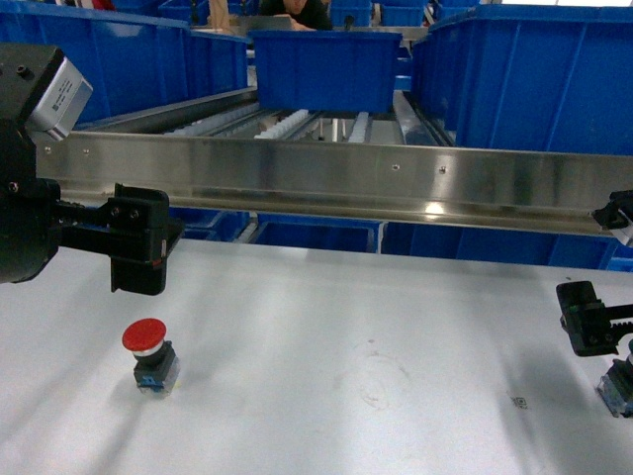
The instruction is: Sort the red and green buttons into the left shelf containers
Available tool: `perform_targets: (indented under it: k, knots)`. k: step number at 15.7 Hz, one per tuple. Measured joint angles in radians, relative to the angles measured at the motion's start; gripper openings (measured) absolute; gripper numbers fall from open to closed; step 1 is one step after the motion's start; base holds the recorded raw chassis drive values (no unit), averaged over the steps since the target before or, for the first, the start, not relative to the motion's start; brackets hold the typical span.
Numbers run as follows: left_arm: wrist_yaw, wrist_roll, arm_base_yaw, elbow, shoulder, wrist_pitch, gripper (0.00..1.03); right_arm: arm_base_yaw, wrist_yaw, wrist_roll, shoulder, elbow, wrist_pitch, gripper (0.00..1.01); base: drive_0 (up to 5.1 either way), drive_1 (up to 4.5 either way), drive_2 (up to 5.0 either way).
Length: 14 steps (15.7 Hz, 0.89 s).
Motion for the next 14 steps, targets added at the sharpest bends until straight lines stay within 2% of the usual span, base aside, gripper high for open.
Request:
perform_targets:
  k: [4, 7, 12, 13, 14]
  knots:
    - [0.0, 0.0, 0.0, 0.0, 0.0, 0.0, 0.98, -0.025, 0.04, 0.018, 0.013, -0.003, -0.003, 0.98, 0.0, 0.0, 0.0]
    - [0.0, 0.0, 0.0, 0.0, 0.0, 0.0, 0.98, -0.023, 0.026, 0.027, 0.018, -0.057, 0.014, 0.98, 0.0, 0.0, 0.0]
    - [0.0, 0.0, 0.0, 0.0, 0.0, 0.0, 0.98, -0.023, 0.026, 0.03, 0.103, -0.061, 0.063, 0.98, 0.0, 0.0, 0.0]
    - [0.0, 0.0, 0.0, 0.0, 0.0, 0.0, 0.98, -0.023, 0.03, 0.035, 0.105, -0.066, 0.087, 0.95, 0.0, 0.0, 0.0]
    - [0.0, 0.0, 0.0, 0.0, 0.0, 0.0, 0.98, -0.023, 0.031, 0.04, 0.105, -0.072, 0.101, 0.84, 0.0, 0.0, 0.0]
